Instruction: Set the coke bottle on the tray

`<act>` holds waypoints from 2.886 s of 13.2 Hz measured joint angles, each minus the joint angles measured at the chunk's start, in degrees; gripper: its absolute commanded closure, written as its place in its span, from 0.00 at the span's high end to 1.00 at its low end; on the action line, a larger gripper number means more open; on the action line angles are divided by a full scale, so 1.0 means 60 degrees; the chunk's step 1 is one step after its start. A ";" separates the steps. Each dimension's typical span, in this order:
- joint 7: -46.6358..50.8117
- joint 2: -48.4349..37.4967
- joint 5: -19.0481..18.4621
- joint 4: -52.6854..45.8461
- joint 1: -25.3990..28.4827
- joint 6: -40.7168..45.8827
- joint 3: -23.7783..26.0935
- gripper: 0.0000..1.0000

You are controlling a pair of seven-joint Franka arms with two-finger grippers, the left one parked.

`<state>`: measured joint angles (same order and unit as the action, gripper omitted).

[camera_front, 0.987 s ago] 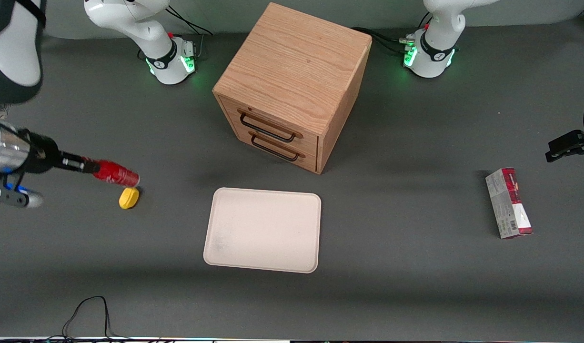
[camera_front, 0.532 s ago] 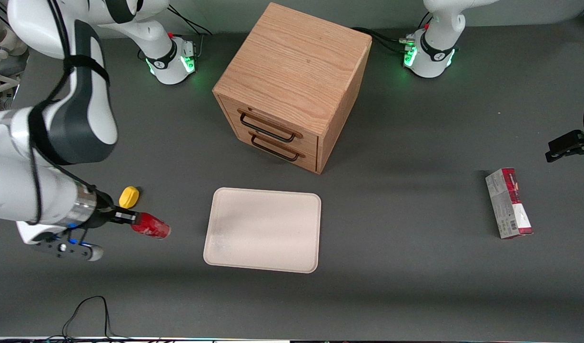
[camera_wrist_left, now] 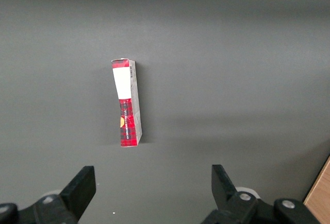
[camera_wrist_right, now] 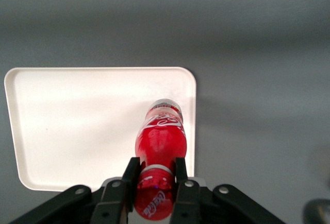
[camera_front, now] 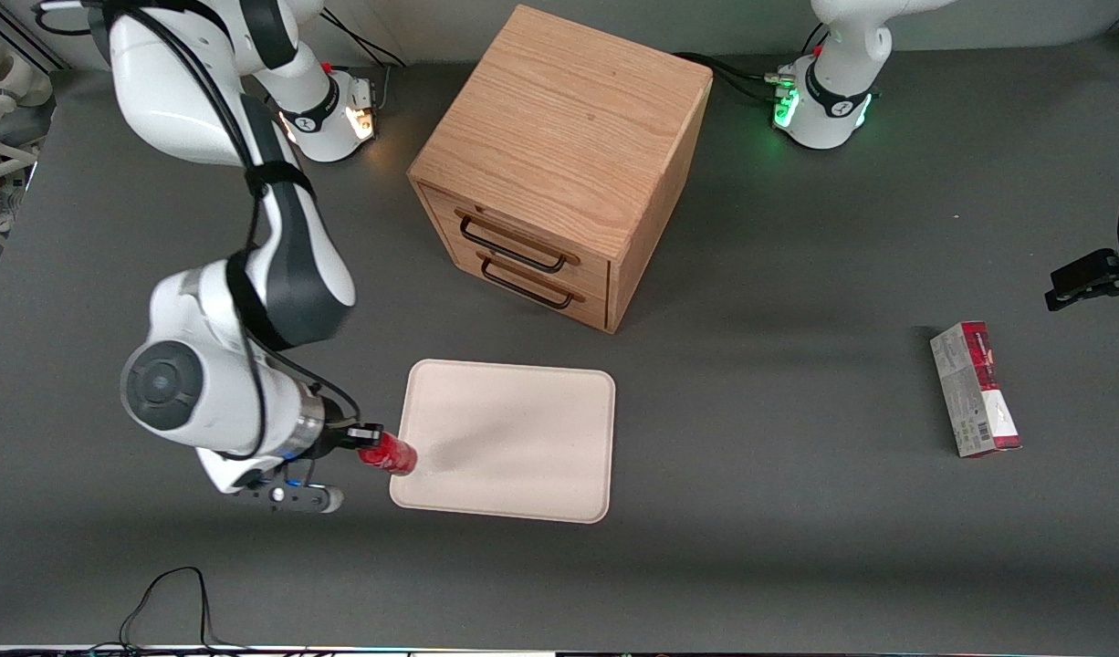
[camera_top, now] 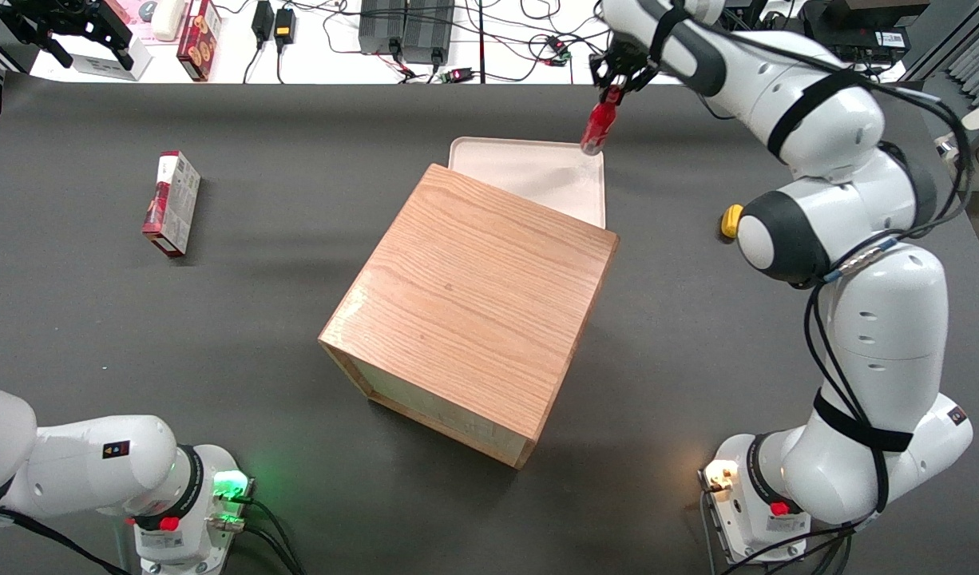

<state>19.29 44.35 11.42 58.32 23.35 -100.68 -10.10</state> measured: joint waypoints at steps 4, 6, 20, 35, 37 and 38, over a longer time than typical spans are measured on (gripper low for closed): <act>-0.0011 0.0512 0.0000 -0.0030 0.0021 -0.0195 0.0142 0.00; -0.0023 0.0652 0.0000 -0.0068 0.0025 -0.0378 0.0143 0.00; -0.0150 0.0910 -0.0037 -0.0191 -0.0047 -0.0752 0.0117 1.00; -0.0918 -0.2895 -0.0089 0.3084 -0.0422 0.1140 -0.0577 1.00; -0.1700 -0.4241 -0.0280 0.4460 -0.0446 0.1170 -0.1067 1.00; -0.2004 -0.4894 -0.0449 0.5061 -0.0457 0.1176 -0.1290 1.00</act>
<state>7.27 14.98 8.73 88.69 20.61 -93.63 -17.84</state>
